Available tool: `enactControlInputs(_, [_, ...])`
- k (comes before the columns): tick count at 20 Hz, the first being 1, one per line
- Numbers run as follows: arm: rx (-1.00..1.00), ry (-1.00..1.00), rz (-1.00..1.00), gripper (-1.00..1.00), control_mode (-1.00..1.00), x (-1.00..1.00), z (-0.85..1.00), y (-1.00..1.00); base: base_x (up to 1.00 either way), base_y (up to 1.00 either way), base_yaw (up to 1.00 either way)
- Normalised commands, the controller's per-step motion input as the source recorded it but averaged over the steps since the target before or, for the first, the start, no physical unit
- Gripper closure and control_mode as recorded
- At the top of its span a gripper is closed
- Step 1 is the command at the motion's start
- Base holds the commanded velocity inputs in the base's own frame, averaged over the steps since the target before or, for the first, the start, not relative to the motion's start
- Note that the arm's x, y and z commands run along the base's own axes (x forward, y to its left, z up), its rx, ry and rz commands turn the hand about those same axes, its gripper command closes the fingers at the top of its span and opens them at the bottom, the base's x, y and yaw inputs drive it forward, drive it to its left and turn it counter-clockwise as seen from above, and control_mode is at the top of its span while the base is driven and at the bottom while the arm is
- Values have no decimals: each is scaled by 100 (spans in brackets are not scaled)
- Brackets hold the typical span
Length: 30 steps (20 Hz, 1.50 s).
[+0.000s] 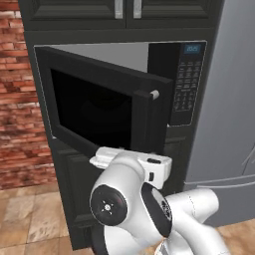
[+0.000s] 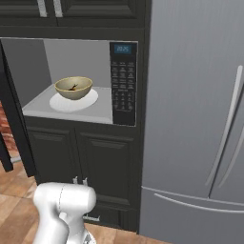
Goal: The microwave is finished heating the shrimp and potato. Take the bowl containing the food and place it on the dining counter.
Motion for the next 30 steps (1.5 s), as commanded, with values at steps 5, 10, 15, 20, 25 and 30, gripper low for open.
enactControlInputs(5, [-3, -7, -14, -100, -100, -81, -10, 0, 0, 0, 0])
enactControlInputs(10, [12, -7, 2, -100, -100, -82, 0, -85, 0, 0, 0])
enactControlInputs(15, [27, -10, 18, -100, -100, -34, 5, -100, 0, 0, 0])
enactControlInputs(20, [32, -8, 31, -100, -100, 0, 5, -100, 0, 0, 0])
enactControlInputs(25, [32, -5, 44, -100, -100, 0, 0, -94, 0, 0, 0])
enactControlInputs(30, [33, 1, 49, -100, -100, 43, -1, -67, 0, 0, 0])
